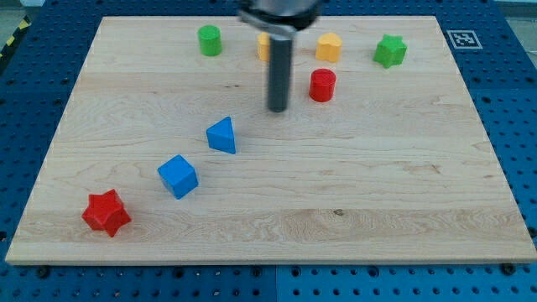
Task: Move the blue cube right and up
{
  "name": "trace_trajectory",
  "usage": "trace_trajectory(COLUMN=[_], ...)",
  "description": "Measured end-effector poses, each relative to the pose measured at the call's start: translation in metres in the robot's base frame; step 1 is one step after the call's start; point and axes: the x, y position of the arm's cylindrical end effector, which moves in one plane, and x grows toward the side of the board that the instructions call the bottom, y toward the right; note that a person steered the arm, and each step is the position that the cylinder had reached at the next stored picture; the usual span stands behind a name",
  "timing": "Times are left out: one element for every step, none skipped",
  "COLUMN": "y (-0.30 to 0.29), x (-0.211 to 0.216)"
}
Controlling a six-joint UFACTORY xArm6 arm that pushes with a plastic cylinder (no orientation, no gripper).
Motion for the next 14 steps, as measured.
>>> trace_trajectory(y=[-0.087, -0.117, -0.104, -0.082, -0.046, -0.015, -0.011, 0.002, 0.026, 0.038, 0.034, 0.011, 0.01, 0.037], x=[0.0, 0.041, 0.058, 0.058, 0.064, 0.07, 0.092, 0.107, 0.107, 0.107, 0.107, 0.105, 0.098, 0.087])
